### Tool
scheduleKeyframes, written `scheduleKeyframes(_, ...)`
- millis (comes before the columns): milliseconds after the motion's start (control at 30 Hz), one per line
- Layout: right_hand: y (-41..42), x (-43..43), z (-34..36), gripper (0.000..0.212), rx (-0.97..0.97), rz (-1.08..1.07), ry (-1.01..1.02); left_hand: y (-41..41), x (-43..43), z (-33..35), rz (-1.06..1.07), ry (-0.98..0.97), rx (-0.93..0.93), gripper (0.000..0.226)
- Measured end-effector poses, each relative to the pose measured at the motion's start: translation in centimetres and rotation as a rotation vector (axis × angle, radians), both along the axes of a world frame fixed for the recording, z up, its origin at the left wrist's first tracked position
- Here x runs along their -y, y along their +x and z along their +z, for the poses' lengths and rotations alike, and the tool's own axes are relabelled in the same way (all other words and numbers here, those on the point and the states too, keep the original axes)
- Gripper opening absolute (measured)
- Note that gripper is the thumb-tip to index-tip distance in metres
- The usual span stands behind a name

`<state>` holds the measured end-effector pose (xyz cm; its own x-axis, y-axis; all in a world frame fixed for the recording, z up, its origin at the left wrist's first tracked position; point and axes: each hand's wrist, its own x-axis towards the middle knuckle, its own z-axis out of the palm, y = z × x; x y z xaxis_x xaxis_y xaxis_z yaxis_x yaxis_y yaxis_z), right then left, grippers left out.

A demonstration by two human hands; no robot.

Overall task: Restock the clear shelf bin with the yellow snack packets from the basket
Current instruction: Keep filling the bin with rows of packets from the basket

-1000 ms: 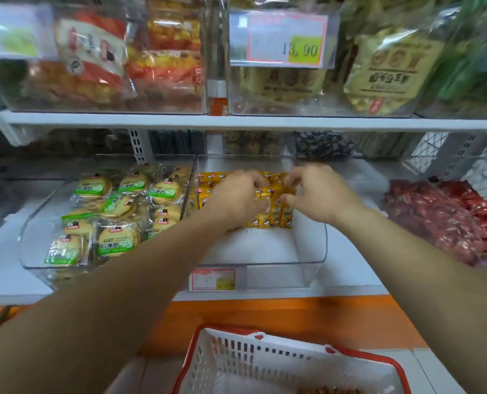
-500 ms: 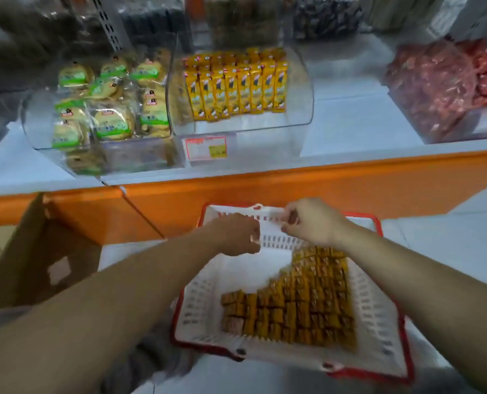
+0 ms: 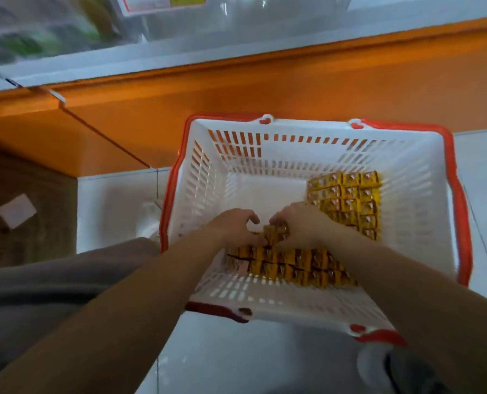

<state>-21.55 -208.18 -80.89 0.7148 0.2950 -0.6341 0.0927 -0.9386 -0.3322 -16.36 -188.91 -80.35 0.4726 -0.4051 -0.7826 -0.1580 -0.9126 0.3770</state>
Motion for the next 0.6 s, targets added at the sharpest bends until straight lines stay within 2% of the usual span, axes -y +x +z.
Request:
scheduleKeyframes(167,-1.1,0.5,-1.8,0.084,0.001,0.074,-0.010,-1.5,-1.2,-2.2,0.071,-0.035,-0.033,0.067)
scheduleKeyframes(433,-1.7,-0.2,-1.4,0.066,0.043,0.113,-0.054,-1.4,-0.7,-3.2,0.091,-0.058,-0.064,0.055)
scheduleKeyframes(600,-1.7,-0.6,-1.3,0.068,0.098,0.199,-0.120,-1.0,-0.2,-3.2,0.105,-0.145,-0.083,0.024)
